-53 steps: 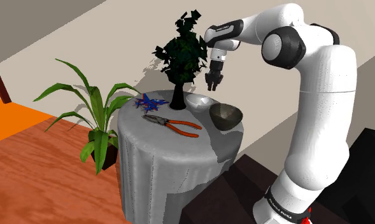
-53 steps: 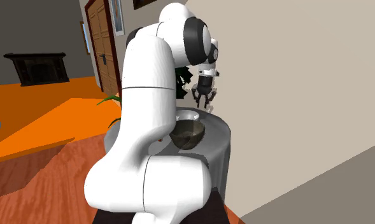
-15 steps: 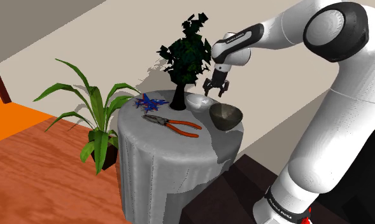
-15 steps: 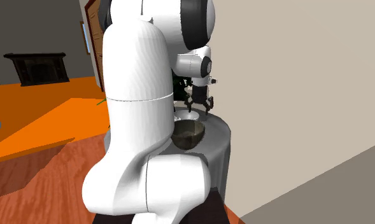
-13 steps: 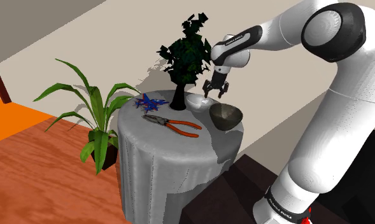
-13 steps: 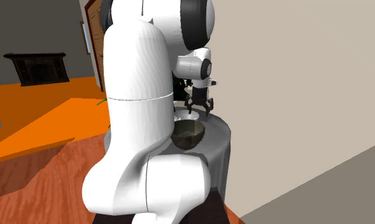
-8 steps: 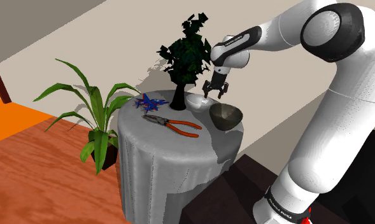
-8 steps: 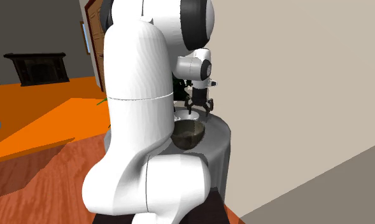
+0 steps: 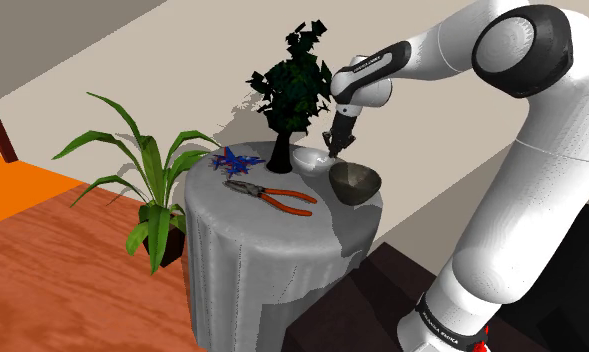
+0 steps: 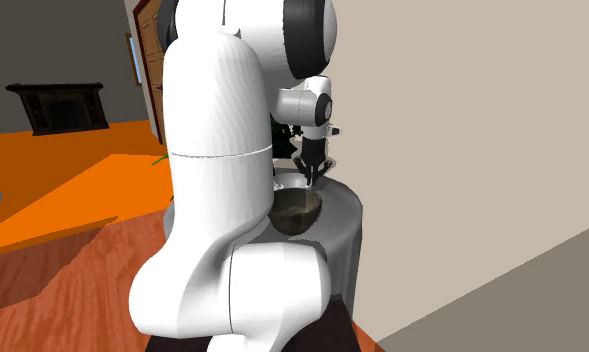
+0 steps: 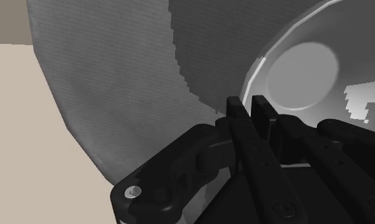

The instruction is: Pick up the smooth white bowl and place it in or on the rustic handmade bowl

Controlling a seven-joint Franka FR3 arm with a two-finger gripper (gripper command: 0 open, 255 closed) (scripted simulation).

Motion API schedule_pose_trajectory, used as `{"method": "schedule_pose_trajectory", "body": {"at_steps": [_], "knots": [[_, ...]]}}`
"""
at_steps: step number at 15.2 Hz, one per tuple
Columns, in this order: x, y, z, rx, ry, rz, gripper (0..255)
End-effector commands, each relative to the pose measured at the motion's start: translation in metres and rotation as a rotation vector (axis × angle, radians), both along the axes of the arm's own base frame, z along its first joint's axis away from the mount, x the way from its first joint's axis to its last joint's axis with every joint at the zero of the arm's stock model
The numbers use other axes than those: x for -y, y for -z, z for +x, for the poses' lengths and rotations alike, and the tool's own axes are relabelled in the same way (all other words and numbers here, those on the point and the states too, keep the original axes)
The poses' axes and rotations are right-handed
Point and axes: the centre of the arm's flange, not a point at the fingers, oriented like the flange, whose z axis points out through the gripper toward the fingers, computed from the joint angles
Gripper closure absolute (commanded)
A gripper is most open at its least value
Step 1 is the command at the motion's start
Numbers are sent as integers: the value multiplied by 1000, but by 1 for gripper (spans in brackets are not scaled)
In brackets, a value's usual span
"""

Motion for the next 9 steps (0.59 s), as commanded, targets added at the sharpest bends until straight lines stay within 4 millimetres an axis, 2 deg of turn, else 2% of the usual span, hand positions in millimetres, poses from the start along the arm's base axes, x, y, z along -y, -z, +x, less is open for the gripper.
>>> {"method": "schedule_pose_trajectory", "body": {"at_steps": [1, 4, 9], "knots": [[0, 0, 0, -1, -1, 0, 255], [0, 0, 0, -1, -1, 0, 255], [0, -26, 0, -1, -1, 0, 255]]}}
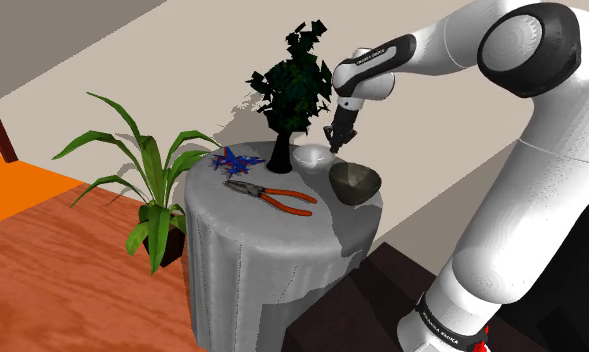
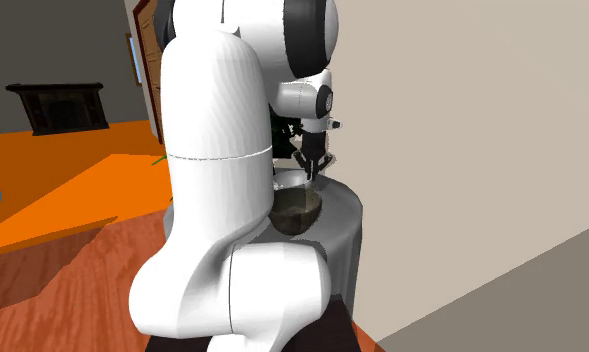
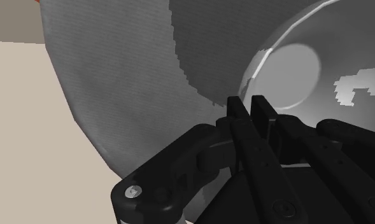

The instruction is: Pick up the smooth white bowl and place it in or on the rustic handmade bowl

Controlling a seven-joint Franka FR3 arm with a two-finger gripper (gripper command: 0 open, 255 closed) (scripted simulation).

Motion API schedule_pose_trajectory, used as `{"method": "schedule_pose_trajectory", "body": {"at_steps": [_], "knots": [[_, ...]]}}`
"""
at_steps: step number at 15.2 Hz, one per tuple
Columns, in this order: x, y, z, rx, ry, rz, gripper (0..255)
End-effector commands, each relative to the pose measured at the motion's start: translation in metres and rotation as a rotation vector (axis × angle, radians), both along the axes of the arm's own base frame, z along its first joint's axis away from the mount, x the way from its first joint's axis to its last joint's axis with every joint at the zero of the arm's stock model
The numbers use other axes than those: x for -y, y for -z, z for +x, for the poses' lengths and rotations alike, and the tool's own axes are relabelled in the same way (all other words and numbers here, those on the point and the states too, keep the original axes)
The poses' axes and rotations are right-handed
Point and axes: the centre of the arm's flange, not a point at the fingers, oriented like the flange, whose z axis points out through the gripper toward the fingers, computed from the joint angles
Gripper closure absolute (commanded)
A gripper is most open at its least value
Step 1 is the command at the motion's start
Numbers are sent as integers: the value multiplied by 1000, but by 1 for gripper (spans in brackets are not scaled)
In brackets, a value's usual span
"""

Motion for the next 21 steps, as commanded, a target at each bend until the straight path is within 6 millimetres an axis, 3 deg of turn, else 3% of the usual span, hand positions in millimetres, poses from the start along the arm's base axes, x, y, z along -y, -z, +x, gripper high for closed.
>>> {"method": "schedule_pose_trajectory", "body": {"at_steps": [1, 21], "knots": [[-1, -10, 0, 0, 0, 0, 255], [-1, -116, 0, 0, 0, 0, 255]]}}
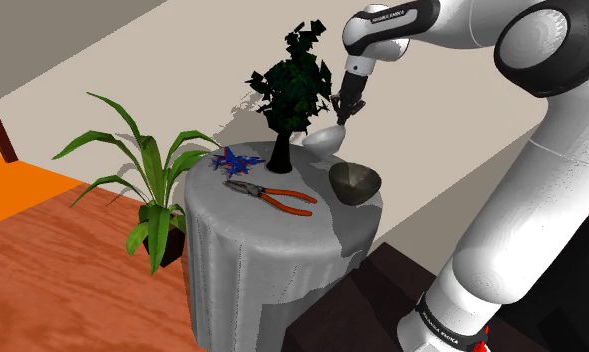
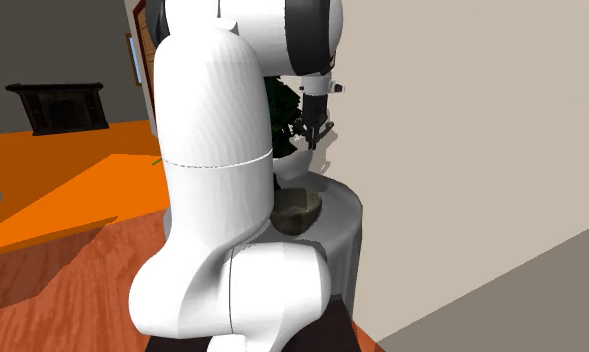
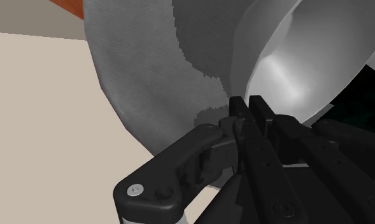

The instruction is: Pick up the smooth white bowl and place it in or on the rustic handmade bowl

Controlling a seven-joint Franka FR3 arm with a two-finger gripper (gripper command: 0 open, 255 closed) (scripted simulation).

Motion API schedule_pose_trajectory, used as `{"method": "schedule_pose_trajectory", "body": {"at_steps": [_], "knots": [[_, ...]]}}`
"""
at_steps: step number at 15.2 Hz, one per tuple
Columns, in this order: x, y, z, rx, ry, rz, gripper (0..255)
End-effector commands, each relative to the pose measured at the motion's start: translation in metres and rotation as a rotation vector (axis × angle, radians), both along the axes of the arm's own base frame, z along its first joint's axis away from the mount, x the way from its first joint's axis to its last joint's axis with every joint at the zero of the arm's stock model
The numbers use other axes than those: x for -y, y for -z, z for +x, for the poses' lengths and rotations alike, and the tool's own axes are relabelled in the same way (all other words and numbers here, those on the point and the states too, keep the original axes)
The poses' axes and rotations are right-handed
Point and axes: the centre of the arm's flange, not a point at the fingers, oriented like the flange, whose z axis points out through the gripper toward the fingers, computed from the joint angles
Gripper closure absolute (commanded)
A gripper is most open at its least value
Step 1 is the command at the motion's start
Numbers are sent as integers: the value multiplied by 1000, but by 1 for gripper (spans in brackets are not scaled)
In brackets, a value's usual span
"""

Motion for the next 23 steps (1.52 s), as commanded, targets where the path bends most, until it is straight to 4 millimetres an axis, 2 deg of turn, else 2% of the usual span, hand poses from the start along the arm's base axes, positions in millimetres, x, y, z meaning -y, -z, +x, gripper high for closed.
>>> {"method": "schedule_pose_trajectory", "body": {"at_steps": [1, 6, 21, 23], "knots": [[0, -12, 1, 2, -1, 0, 255], [0, -37, 1, 2, -1, 0, 255], [-18, -86, -190, 2, -1, 0, 255], [-19, -82, -195, 2, -1, 0, 255]]}}
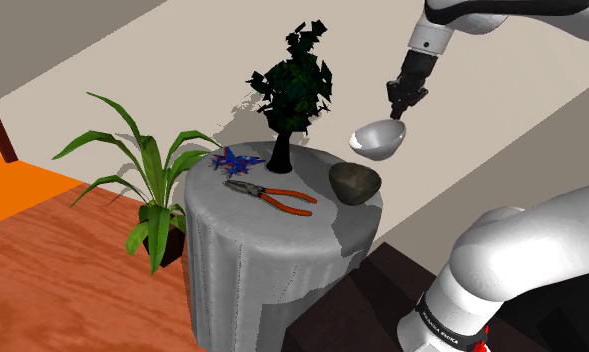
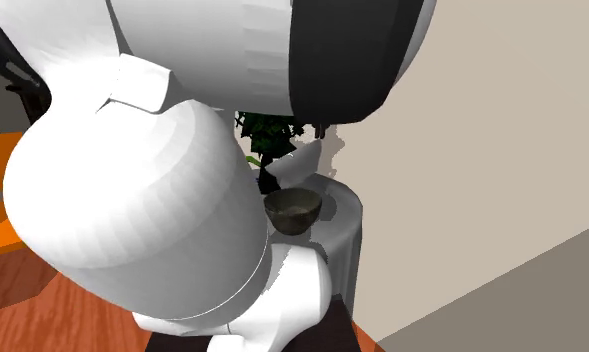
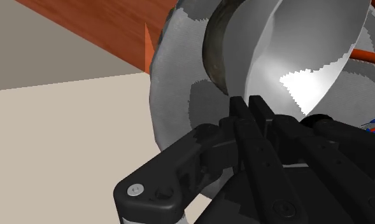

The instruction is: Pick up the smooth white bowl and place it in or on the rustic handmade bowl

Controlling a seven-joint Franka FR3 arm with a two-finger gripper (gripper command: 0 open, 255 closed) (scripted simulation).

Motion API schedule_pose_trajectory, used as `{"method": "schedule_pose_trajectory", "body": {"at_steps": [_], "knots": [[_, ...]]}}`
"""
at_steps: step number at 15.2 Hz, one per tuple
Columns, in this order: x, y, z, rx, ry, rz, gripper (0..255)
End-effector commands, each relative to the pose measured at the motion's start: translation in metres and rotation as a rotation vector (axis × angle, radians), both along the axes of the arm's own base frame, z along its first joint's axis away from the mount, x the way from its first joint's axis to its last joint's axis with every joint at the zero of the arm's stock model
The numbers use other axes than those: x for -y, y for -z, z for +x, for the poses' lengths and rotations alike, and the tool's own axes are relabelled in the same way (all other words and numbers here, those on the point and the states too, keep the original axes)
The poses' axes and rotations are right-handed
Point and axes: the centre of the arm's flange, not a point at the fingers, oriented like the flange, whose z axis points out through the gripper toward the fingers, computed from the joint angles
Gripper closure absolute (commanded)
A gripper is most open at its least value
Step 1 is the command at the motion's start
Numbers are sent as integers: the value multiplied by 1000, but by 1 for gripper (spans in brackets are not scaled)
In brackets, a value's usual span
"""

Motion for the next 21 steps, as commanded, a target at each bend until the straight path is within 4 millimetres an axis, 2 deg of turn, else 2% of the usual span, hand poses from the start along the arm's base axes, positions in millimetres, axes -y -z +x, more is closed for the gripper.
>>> {"method": "schedule_pose_trajectory", "body": {"at_steps": [1, 6, 7, 8, 13, 21], "knots": [[1, 7, -5, -1, 0, 0, 255], [1, 34, -5, -1, 0, 0, 255], [2, 28, -6, -1, 0, 0, 255], [2, 28, -6, -1, 0, 0, 0], [-28, 93, 7, -137, 87, -126, 0], [-24, 136, 5, -144, 91, -132, 0]]}}
